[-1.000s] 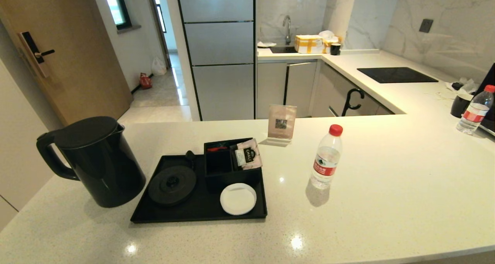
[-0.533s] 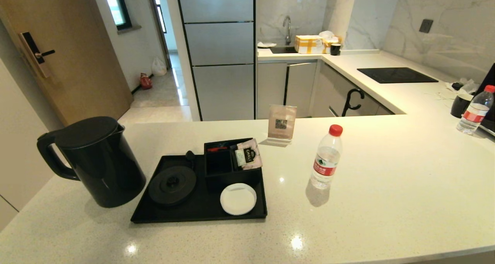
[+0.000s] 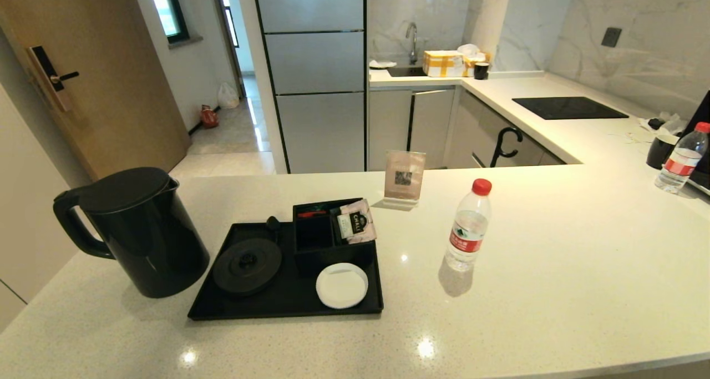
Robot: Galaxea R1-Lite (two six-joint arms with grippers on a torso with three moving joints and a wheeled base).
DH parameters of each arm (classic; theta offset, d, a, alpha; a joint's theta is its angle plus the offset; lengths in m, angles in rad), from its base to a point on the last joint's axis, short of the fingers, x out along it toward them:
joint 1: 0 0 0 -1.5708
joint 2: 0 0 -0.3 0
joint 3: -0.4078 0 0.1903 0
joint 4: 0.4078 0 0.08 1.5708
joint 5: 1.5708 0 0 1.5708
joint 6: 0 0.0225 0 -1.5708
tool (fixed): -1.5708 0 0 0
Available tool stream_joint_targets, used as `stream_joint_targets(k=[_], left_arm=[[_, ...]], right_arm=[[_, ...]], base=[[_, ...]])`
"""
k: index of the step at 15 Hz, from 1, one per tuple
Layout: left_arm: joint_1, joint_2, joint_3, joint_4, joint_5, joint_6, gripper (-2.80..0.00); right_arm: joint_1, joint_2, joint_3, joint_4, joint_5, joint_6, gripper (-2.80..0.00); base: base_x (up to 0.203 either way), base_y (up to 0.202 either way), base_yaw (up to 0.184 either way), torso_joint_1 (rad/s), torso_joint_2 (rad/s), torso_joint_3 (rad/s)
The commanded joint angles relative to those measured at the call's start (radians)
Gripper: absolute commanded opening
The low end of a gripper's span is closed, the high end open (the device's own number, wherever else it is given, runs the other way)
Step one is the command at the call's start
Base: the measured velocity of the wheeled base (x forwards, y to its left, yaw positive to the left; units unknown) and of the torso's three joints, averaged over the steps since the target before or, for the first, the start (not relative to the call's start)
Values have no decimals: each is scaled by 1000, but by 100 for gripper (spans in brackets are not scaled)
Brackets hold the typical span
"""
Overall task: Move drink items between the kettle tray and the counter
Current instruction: Return the kettle to its original position
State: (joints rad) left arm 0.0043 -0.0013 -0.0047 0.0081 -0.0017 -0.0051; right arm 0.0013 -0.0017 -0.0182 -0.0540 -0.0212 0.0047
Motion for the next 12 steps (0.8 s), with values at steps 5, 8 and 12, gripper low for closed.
stream_joint_targets(k=[5, 8, 12], left_arm=[[0, 1, 0, 0, 0, -1, -280], [0, 1, 0, 0, 0, -1, -280], [0, 1, 0, 0, 0, 1, -280]], right_arm=[[0, 3, 18, 49, 10, 15, -280], [0, 3, 18, 49, 10, 15, -280], [0, 3, 18, 49, 10, 18, -280]], base=[[0, 0, 0, 0, 0, 0], [0, 0, 0, 0, 0, 0], [0, 0, 0, 0, 0, 0]])
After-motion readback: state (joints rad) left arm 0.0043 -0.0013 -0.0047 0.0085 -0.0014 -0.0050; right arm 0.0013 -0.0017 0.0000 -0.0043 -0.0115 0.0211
